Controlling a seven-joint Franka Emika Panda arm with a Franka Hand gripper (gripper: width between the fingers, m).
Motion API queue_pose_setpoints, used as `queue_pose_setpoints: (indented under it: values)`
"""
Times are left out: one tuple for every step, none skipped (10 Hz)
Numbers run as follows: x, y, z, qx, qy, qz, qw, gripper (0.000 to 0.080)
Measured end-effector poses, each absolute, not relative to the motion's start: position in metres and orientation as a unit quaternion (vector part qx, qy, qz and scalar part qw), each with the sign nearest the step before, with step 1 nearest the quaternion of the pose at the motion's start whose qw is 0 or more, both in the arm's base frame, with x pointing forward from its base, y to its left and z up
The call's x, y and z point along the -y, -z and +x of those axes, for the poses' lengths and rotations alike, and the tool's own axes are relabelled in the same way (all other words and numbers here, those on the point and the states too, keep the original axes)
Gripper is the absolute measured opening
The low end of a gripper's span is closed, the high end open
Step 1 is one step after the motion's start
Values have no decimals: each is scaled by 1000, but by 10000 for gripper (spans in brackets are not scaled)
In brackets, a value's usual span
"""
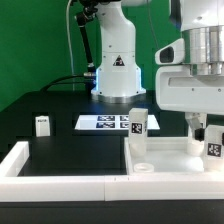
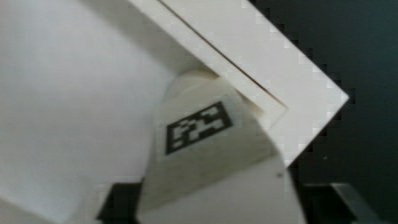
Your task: Assemble square table
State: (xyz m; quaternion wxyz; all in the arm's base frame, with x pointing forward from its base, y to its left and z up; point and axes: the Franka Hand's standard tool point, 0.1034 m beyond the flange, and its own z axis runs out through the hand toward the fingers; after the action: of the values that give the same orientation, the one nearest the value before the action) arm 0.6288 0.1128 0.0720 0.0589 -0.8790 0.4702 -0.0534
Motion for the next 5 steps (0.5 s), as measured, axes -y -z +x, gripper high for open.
queue_pose_setpoints:
  values:
    - [-110,-72,629,-498,52,-863,59,294]
    - [-110,-72,629,-519,51,-851,60,294]
    - [-109,-72,629,-555,48,-828,62,294]
    - [-108,-71,629,-582,45,-810,63,294]
    - [-106,-72,628,-626,35,-776,62,294]
